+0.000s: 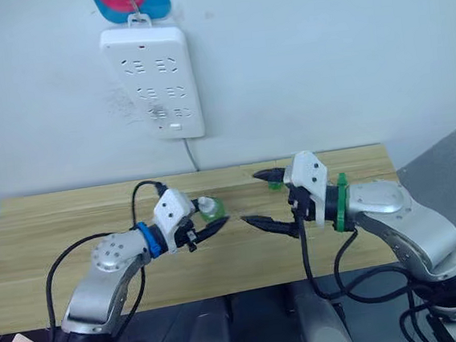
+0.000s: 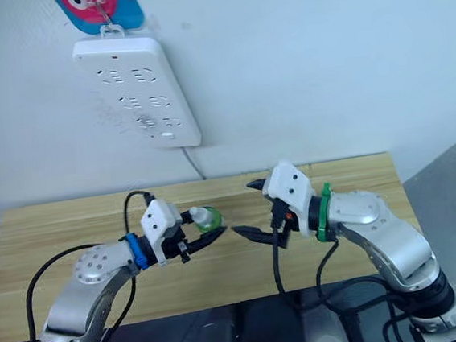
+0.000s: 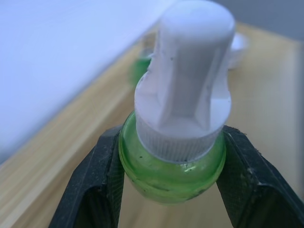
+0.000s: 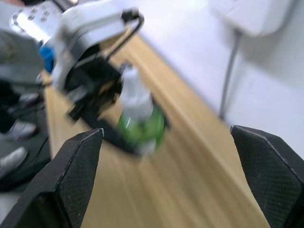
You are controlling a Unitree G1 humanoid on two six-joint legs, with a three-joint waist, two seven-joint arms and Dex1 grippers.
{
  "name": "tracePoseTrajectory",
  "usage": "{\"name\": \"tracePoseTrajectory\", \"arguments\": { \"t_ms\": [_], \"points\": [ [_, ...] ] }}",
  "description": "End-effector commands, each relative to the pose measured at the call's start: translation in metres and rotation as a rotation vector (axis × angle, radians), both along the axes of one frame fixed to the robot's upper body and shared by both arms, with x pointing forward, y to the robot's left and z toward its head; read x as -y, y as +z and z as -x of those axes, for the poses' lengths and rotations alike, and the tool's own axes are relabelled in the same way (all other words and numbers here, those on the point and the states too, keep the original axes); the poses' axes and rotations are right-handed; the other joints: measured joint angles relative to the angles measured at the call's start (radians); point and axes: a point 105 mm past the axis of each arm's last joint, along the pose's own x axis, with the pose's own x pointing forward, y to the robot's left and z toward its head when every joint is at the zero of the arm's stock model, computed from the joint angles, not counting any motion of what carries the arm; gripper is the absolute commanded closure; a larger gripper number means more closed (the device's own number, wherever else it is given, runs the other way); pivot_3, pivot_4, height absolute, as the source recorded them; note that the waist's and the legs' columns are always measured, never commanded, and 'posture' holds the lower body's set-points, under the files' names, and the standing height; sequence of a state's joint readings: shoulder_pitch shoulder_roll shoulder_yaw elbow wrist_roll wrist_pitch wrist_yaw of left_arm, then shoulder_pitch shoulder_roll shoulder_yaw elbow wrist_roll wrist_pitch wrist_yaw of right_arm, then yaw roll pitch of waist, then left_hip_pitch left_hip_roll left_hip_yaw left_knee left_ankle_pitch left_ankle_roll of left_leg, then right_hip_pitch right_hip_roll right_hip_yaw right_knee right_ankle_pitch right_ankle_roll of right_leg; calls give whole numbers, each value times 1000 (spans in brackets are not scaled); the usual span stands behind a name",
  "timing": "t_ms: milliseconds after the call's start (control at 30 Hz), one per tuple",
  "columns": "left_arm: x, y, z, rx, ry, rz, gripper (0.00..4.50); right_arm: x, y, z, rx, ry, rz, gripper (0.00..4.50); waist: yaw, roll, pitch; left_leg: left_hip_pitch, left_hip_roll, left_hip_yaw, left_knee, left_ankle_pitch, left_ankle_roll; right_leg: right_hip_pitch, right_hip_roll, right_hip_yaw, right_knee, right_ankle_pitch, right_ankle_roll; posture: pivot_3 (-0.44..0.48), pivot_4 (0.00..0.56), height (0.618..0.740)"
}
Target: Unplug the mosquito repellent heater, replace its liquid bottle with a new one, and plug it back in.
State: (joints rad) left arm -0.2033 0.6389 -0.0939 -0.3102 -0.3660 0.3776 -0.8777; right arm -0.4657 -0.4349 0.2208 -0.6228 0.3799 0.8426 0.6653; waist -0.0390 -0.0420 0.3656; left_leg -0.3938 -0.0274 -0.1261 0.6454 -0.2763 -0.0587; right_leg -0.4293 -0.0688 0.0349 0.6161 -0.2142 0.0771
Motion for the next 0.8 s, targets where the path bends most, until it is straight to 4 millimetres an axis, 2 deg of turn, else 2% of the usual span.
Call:
{"name": "tracePoseTrajectory", "arguments": {
  "t_ms": [33, 100, 400, 467, 533, 733, 767, 800],
  "points": [
    [10, 10, 0, -8, -82, -13, 2245, -14, 5, 5, -3, 16, -33, 0, -4, 0, -14, -2, 0, 0, 0, 1, -1, -2, 0, -1, 0, 1, -1, -116, 268, 740],
    [13, 12, -3, -6, -100, -27, 2245, -20, 5, 3, -11, 11, -42, 0, -5, -1, -21, -8, -2, 1, 0, 4, -6, -9, 0, -1, 1, 3, -4, -117, 257, 740],
    [16, 16, -13, 20, -111, -28, 2245, -37, -2, -4, -19, -11, -50, 0, -11, -1, -33, -8, -2, 3, 0, 4, -6, -12, 0, 0, 4, 4, -5, -111, 229, 740],
    [16, 19, -14, 24, -110, -26, 2245, -37, -5, -6, -8, -20, -31, 367, -12, 0, -37, -8, -2, 3, 0, 4, -6, -12, 0, 0, 4, 4, -5, -107, 225, 740],
    [16, 21, -14, 27, -112, -22, 2245, -38, -8, -8, -1, -23, -18, 935, -12, -1, -42, -8, -3, 4, 0, 4, -6, -12, 0, 1, 5, 4, -5, -103, 222, 740],
    [18, 27, -13, 41, -123, -14, 2245, -39, -10, -10, 27, -21, -8, 3230, -13, -2, -46, -8, -3, 5, 2, 4, -6, -14, 0, 3, 10, 4, -5, -97, 212, 740],
    [18, 28, -12, 42, -125, -13, 2245, -40, -10, -10, 31, -20, -10, 3439, -14, -2, -47, -8, -3, 5, 2, 4, -6, -14, 0, 3, 11, 4, -5, -97, 212, 740],
    [18, 28, -12, 42, -126, -12, 2246, -40, -10, -10, 32, -20, -11, 3438, -14, -2, -48, -8, -3, 5, 2, 4, -6, -14, 0, 3, 11, 4, -5, -97, 211, 740]
  ]
}}
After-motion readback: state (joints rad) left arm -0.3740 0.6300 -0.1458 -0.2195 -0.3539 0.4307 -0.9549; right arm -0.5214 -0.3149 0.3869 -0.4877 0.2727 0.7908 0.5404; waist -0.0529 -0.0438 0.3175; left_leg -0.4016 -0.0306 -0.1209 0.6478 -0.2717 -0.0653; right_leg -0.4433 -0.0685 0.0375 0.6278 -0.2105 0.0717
